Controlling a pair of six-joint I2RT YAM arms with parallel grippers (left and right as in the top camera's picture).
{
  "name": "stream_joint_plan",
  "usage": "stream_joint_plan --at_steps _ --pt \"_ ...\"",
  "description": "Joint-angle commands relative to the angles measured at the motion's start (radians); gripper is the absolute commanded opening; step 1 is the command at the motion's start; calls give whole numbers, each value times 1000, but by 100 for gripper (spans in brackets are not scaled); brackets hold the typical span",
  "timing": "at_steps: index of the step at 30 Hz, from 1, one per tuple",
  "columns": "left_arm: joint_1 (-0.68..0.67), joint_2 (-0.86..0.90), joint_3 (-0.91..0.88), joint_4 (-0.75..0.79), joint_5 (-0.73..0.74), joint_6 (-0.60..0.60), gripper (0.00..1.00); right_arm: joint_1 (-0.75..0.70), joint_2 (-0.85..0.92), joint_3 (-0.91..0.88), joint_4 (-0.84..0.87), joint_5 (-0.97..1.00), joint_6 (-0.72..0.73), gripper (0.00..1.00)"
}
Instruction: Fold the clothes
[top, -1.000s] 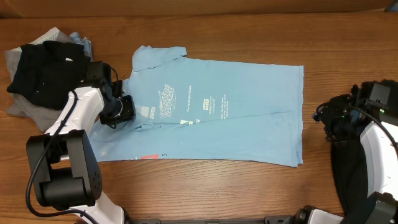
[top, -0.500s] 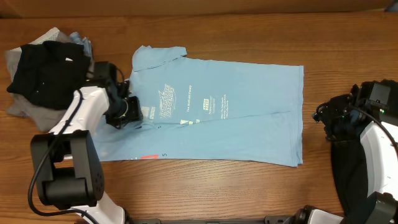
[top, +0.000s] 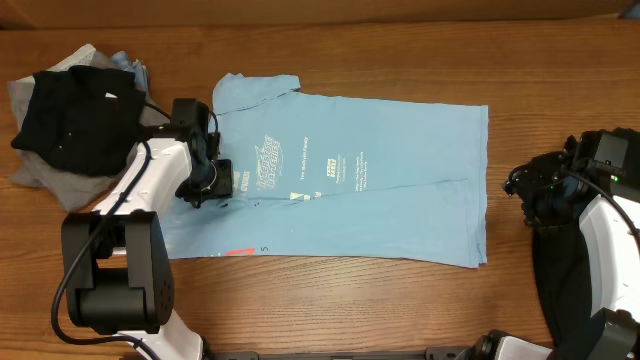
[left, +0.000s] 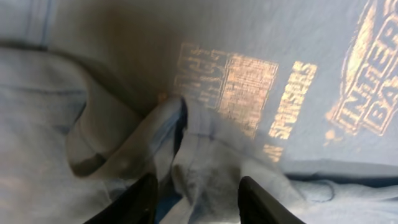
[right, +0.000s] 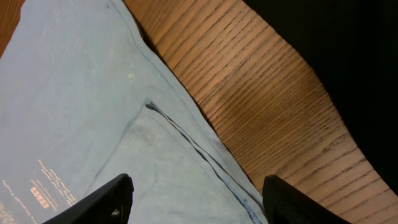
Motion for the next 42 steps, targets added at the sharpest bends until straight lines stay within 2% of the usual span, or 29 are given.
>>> stream_joint_plan --at_steps 1,3,6,11,17,29,39,42 --pt "0 -14 5 -1 -16 -11 44 -3 -15 22 3 -8 4 70" --pt "0 -13 -13 24 18 -2 41 -3 -15 22 4 -8 4 70" --pt "-1 -13 -43 53 51 -4 33 -3 -15 22 2 -8 4 70" --pt "-1 -14 -55 62 85 -4 4 -3 -15 22 1 -8 4 70" --pt "-2 -19 13 26 169 -3 4 -3 -15 22 2 -8 4 70" --pt "-28 -83 115 -14 180 -4 4 -3 -15 22 11 -8 3 72" --pt "-138 -89 117 1 205 -9 4 -3 -15 22 19 -8 3 73" --pt "-174 -89 131 -4 167 -18 4 -3 -15 22 19 -8 3 73"
